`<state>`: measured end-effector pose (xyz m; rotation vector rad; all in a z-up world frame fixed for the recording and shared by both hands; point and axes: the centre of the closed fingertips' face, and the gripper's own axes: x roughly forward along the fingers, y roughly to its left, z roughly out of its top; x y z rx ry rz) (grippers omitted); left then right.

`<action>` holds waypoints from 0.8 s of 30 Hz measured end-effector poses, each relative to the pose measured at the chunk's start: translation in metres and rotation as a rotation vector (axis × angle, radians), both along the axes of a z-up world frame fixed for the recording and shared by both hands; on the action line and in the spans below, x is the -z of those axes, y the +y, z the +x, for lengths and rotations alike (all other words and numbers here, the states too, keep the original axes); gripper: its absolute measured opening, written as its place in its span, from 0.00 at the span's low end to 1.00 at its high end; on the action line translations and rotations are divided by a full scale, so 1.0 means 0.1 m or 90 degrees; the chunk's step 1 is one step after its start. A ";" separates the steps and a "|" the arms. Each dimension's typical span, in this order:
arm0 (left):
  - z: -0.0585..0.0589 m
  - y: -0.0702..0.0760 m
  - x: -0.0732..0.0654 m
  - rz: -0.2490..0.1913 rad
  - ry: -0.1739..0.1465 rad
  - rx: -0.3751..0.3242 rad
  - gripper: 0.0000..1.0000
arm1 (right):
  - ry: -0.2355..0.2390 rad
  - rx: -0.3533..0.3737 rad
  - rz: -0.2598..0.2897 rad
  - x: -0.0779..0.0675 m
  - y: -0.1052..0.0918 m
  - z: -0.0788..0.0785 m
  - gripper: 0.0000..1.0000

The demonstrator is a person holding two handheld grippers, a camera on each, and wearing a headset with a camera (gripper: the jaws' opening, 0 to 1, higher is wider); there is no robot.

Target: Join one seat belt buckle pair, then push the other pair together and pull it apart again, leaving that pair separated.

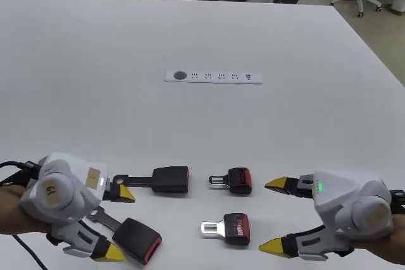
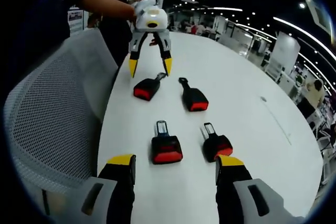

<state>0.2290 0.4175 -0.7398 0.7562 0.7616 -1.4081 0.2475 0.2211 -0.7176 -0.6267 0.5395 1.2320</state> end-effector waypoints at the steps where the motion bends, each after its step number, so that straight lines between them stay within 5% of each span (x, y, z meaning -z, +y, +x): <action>1: 0.00 -0.01 0.01 0.004 0.001 0.006 0.57 | 0.001 -0.005 -0.003 0.01 0.01 -0.01 0.60; 15: -0.05 0.06 0.22 0.096 0.014 0.121 0.41 | 0.020 -0.078 -0.039 0.19 0.17 -0.03 0.46; 24: -0.01 0.07 0.29 0.110 0.021 0.120 0.35 | 0.029 -0.109 -0.074 0.35 0.25 -0.04 0.37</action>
